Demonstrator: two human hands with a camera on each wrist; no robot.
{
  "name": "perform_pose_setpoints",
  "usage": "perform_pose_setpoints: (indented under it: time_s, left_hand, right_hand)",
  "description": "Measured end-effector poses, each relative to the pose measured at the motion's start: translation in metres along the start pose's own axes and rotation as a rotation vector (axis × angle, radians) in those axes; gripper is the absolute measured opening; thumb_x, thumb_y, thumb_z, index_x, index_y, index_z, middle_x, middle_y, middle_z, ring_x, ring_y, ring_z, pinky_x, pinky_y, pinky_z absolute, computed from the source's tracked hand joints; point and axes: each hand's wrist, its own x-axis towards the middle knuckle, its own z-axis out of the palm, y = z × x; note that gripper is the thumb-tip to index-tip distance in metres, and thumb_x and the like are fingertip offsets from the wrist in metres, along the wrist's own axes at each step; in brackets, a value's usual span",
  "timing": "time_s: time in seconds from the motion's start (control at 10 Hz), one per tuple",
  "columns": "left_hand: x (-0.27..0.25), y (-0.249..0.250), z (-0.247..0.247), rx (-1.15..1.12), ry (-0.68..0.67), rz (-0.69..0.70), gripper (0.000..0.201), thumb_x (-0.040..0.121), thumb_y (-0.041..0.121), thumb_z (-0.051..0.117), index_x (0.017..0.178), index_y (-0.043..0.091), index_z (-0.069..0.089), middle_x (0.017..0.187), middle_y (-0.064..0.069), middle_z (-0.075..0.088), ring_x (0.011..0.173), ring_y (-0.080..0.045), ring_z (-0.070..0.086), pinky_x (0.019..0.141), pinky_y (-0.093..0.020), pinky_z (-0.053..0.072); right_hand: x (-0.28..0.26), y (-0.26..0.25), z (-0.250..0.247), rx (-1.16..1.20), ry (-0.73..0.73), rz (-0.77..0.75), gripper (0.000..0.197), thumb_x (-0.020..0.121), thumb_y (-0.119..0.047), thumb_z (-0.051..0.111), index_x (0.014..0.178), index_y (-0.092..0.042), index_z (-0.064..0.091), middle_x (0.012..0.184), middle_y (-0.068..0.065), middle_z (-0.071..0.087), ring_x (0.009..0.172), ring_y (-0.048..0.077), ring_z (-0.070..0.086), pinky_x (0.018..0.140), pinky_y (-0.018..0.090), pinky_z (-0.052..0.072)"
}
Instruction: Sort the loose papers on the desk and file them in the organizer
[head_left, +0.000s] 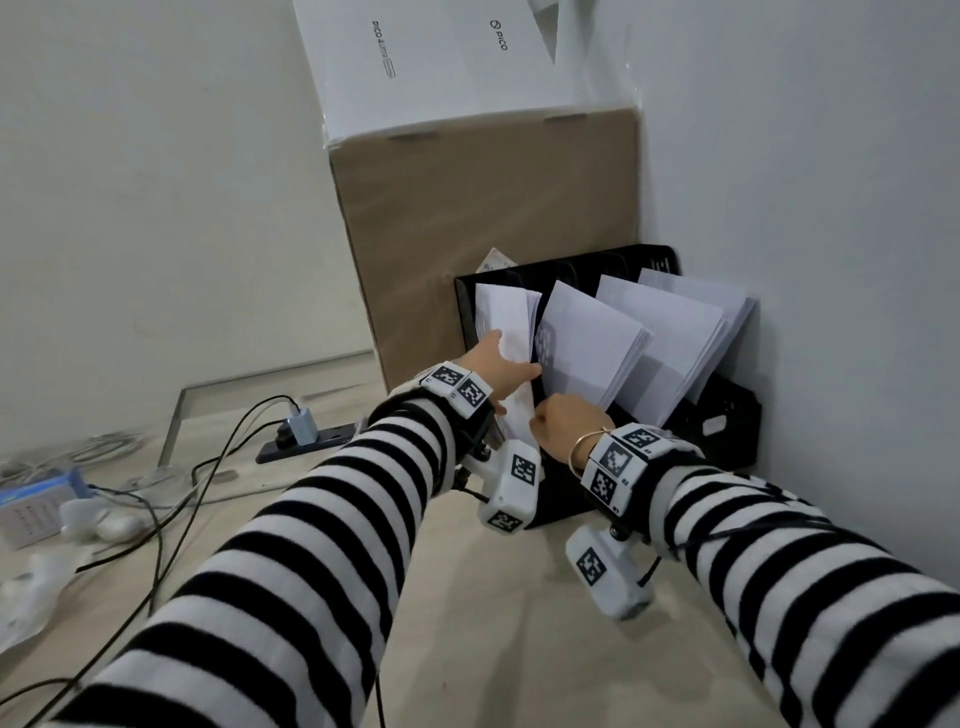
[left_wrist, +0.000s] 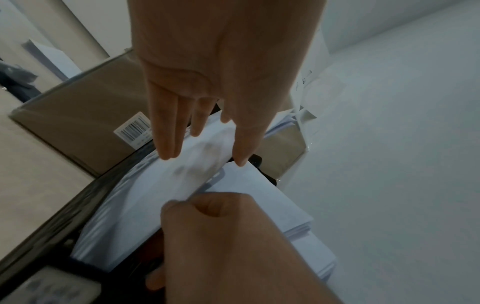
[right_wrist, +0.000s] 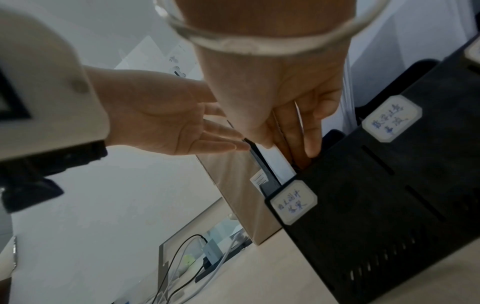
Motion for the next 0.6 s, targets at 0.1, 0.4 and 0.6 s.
perform_pose_setpoints:
  time_s: [0.1, 0.4, 0.6]
  left_hand:
    - [0.014, -0.005, 0.001, 0.036, -0.048, -0.006, 0.082, 0.092, 0.030, 0.062, 0.155, 0.023, 0.010, 0.147, -0.012, 0.039, 0.106, -0.031, 0.063, 0.060, -0.030, 0.056]
    - [0.028, -0.005, -0.002, 0.094, -0.173, 0.002, 0.086, 0.089, 0.038, 0.066, 0.155, 0.024, 0.011, 0.154, -0.011, 0.032, 0.101, -0.026, 0.064, 0.069, -0.033, 0.059]
    - [0.014, -0.008, -0.015, 0.082, -0.116, 0.002, 0.073, 0.093, 0.052, 0.052, 0.151, 0.015, 0.025, 0.144, -0.010, 0.045, 0.102, -0.025, 0.066, 0.073, -0.032, 0.059]
  right_hand:
    - [0.011, 0.004, 0.007, 0.004, -0.041, -0.011, 0.023, 0.093, -0.021, 0.042, 0.081, -0.009, 0.056, 0.078, 0.006, 0.056, 0.081, 0.027, 0.058, 0.067, 0.028, 0.040]
    - [0.023, 0.002, 0.002, 0.092, -0.011, -0.039, 0.027, 0.097, -0.027, 0.042, 0.092, -0.006, 0.059, 0.089, 0.011, 0.063, 0.085, 0.030, 0.061, 0.067, 0.030, 0.041]
    - [0.007, 0.004, -0.021, 0.113, 0.017, 0.040, 0.039, 0.097, -0.040, 0.044, 0.074, -0.011, 0.055, 0.097, 0.013, 0.071, 0.088, 0.029, 0.067, 0.076, 0.032, 0.051]
